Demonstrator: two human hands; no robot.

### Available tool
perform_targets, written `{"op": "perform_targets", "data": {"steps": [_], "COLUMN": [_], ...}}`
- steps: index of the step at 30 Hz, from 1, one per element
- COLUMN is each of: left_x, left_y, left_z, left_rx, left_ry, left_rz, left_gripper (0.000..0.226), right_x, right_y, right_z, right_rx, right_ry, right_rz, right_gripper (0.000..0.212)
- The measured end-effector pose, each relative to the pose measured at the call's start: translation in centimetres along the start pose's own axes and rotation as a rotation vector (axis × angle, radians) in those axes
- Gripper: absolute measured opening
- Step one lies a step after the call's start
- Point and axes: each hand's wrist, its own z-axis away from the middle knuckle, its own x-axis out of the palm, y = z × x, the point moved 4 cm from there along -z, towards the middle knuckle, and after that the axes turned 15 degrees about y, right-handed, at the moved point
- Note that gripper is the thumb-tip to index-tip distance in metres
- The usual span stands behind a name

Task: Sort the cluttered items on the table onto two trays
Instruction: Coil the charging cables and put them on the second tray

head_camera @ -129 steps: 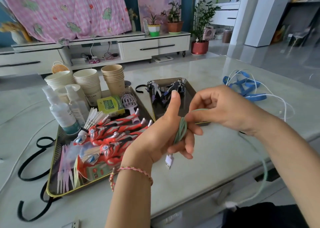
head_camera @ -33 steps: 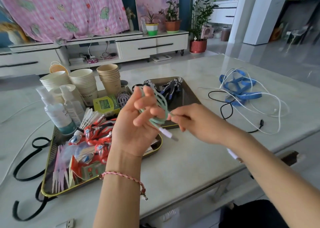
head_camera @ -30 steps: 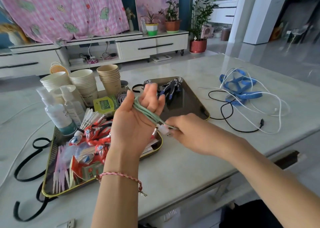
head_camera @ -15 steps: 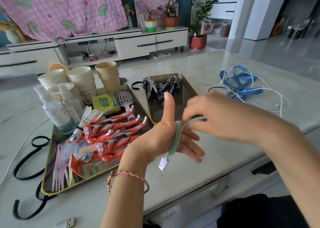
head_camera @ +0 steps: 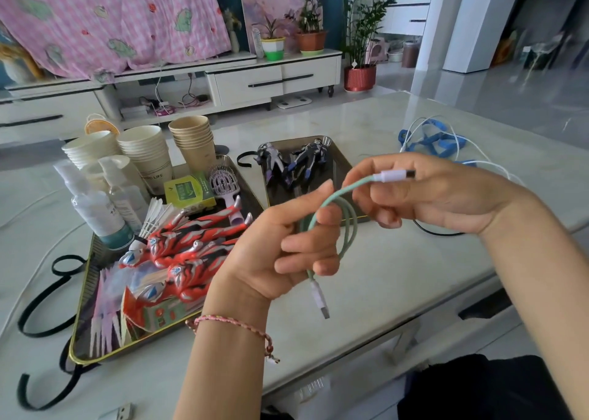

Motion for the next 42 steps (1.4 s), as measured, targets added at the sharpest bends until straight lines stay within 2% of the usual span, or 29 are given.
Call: {"op": "perform_targets", "data": {"steps": [4, 7, 9, 12, 14, 18, 22, 29, 33, 37, 39, 40, 41, 42], "left_x": [-0.1, -0.1, -0.1, -0.5, -0.8, -1.6, -0.8, -1.7, -2.3, -2.2, -2.2, -2.6, -2.9, -3.2], "left_y": [0.2, 0.2, 0.3, 0.3, 0.1, 0.2, 0.7, 0.4, 0.7, 1.3, 1.5, 1.7, 1.6, 1.5], "left_z": [-0.1, -0.2, -0.4, -0.5, -0.6, -0.5, -0.4, -1.1, -0.9, -0.4, -0.1, -0.3, -0.5, -0.7], "left_rx": [-0.005, 0.032, 0.045, 0.030, 0.023, 0.112, 0.177, 0.169, 0.204, 0.219, 0.266, 0.252, 0.245, 0.283], "left_ry": [-0.122, -0.123, -0.097, -0.039, 0.034, 0.314, 0.393, 0.493, 0.431, 0.177, 0.236, 0.289, 0.421, 0.595], "left_rz": [0.186, 0.259, 0.302, 0.312, 0.279, 0.021, 0.001, 0.057, 0.109, 0.161, 0.174, 0.177, 0.155, 0.115], "left_gripper": [0.040, 0.034, 0.030, 0.032, 0.037, 0.042, 0.038, 0.037, 0.033, 0.022, 0.030, 0.033, 0.035, 0.037], "right_x": [0.2, 1.5, 2.9, 4.0, 4.0, 4.5, 5.4, 5.6, 6.1, 6.0, 5.6, 5.8, 6.0, 6.4], "right_y": [0.7, 1.3, 1.6, 1.8, 2.1, 1.9, 1.5, 2.3, 2.5, 2.8, 3.1, 3.1, 3.2, 3.2], "right_z": [-0.8, -0.9, -0.5, -0.5, -0.6, -0.6, -0.8, -1.6, -2.5, -3.1, -3.3, -3.5, -3.6, -3.6], "right_rx": [-0.010, 0.052, 0.083, 0.145, 0.172, 0.162, 0.114, 0.168, 0.184, 0.206, 0.228, 0.222, 0.221, 0.235], "right_ry": [0.085, -0.065, -0.171, -0.123, -0.065, -0.032, -0.044, 0.002, 0.011, -0.066, -0.046, -0.021, 0.019, 0.075], "right_rz": [-0.118, -0.156, -0.124, -0.051, 0.036, 0.119, 0.035, 0.041, -0.180, -0.425, -0.467, -0.446, -0.427, -0.423], "right_gripper": [0.045, 0.074, 0.064, 0.037, 0.040, 0.044, 0.025, 0.028, 0.022, 0.024, 0.034, 0.029, 0.019, 0.019]}}
